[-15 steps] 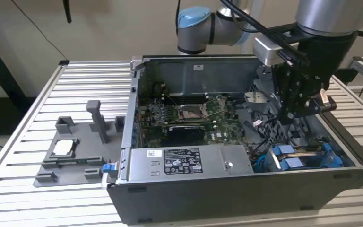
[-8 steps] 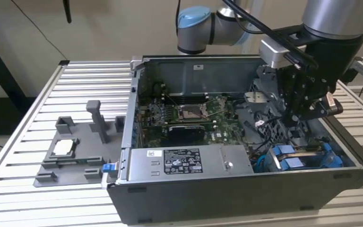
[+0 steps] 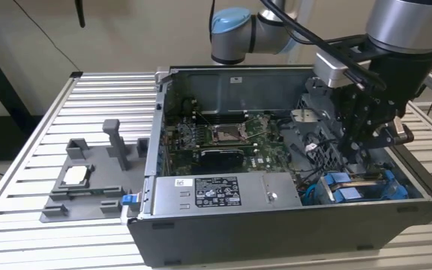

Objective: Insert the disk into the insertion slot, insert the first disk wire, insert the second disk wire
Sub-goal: 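Insert the second disk wire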

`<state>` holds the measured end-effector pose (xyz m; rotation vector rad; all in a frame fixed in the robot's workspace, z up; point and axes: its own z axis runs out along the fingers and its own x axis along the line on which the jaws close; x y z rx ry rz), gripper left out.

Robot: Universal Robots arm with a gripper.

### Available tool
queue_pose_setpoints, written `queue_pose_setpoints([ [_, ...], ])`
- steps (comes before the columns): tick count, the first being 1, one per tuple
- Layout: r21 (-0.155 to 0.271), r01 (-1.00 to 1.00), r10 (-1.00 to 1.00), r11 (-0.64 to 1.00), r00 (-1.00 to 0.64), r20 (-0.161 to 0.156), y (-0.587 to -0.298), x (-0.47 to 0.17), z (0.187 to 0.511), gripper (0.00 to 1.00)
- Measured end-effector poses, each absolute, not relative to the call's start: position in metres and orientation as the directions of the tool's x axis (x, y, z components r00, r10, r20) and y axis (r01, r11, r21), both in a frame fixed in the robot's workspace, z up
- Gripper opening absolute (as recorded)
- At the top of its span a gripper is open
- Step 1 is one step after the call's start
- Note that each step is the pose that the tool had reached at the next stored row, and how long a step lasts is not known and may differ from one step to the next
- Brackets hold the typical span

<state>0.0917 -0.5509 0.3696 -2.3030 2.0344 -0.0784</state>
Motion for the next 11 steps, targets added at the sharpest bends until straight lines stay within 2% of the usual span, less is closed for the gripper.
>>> queue_pose_setpoints([
  [11,-0.083,-0.990,-0.993,-0.118,0.119,-0.007,-0.562,0.102,0.360,0.16],
])
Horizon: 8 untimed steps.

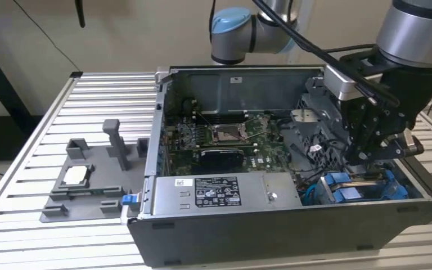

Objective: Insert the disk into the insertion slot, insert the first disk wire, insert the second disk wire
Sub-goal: 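Insert the second disk wire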

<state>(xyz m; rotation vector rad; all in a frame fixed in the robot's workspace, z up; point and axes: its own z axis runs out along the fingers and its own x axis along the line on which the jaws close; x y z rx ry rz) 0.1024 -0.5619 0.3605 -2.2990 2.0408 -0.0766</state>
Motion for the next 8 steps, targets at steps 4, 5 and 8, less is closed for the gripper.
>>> queue_pose_setpoints([
  [4,-0.083,-0.990,-0.993,-0.115,0.116,-0.007,-0.5655,0.1058,0.3563,0.16],
  [5,-0.083,-0.990,-0.993,-0.113,0.114,-0.007,-0.5661,0.1062,0.3552,0.16],
  [8,-0.083,-0.992,-0.995,-0.096,0.097,-0.007,-0.5673,0.1064,0.3506,0.16],
])
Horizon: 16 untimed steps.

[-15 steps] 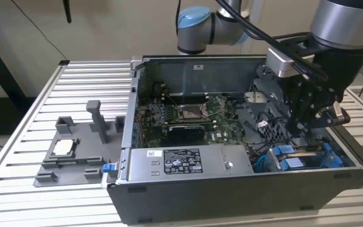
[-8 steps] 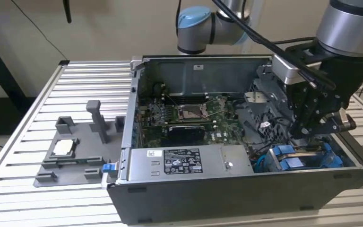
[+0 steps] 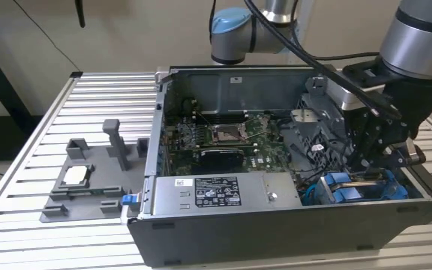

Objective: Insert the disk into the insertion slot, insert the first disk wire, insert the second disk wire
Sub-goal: 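Insert the second disk wire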

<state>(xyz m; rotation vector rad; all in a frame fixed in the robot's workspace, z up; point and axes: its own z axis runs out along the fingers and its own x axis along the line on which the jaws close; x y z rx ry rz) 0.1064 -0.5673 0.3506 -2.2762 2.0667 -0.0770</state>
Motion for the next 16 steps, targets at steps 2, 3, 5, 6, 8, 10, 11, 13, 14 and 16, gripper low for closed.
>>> queue_pose_setpoints([
  [2,-0.083,-0.994,-0.997,-0.077,0.077,-0.008,-0.5675,0.1066,0.3480,0.16],
  [3,-0.083,-0.994,-0.997,-0.072,0.073,-0.008,-0.5676,0.1071,0.3469,0.16],
  [5,-0.083,-0.994,-0.998,-0.069,0.070,-0.010,-0.5679,0.1095,0.3459,0.16],
  [6,-0.083,-0.994,-0.998,-0.067,0.069,-0.013,-0.5679,0.1111,0.3455,0.16],
  [8,-0.083,-0.994,-0.998,-0.066,0.068,-0.016,-0.5678,0.1142,0.3453,0.16],
  [10,-0.083,-0.994,-0.998,-0.065,0.067,-0.016,-0.5678,0.1154,0.3451,0.16],
  [11,-0.083,-0.994,-0.998,-0.065,0.066,-0.016,-0.5678,0.1156,0.3451,0.16],
  [13,-0.083,-0.995,-0.998,-0.063,0.065,-0.016,-0.5679,0.1159,0.3450,0.16],
  [14,-0.083,-0.995,-0.998,-0.062,0.064,-0.016,-0.5679,0.1160,0.3449,0.16],
  [16,-0.083,-0.995,-0.998,-0.060,0.062,-0.016,-0.5679,0.1161,0.3446,0.16],
])
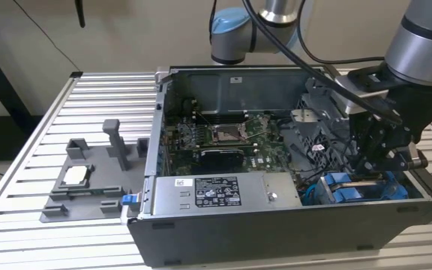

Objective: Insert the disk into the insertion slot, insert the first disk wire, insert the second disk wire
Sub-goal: 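Insert the second disk wire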

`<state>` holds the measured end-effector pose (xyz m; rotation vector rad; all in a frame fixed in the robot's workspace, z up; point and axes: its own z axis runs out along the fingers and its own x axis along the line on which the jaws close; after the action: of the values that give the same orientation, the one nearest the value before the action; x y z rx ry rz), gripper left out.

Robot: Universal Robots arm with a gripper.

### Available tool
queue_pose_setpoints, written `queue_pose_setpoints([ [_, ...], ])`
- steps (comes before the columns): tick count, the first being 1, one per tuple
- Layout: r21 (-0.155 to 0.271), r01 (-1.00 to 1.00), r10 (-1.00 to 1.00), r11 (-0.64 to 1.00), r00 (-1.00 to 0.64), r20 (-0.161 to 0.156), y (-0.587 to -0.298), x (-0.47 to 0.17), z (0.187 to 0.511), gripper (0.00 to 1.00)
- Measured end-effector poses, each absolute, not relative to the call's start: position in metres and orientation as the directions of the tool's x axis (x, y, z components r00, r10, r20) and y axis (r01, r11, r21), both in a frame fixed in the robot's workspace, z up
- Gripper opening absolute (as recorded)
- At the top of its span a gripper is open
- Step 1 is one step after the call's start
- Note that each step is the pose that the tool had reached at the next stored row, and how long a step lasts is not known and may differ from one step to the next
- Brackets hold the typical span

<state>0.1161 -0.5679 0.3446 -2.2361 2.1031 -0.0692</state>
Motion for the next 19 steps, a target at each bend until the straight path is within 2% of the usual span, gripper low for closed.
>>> queue_pose_setpoints([
  [19,-0.081,-0.997,-1.000,-0.017,0.018,-0.005,-0.5679,0.1160,0.3390,0.16],
])
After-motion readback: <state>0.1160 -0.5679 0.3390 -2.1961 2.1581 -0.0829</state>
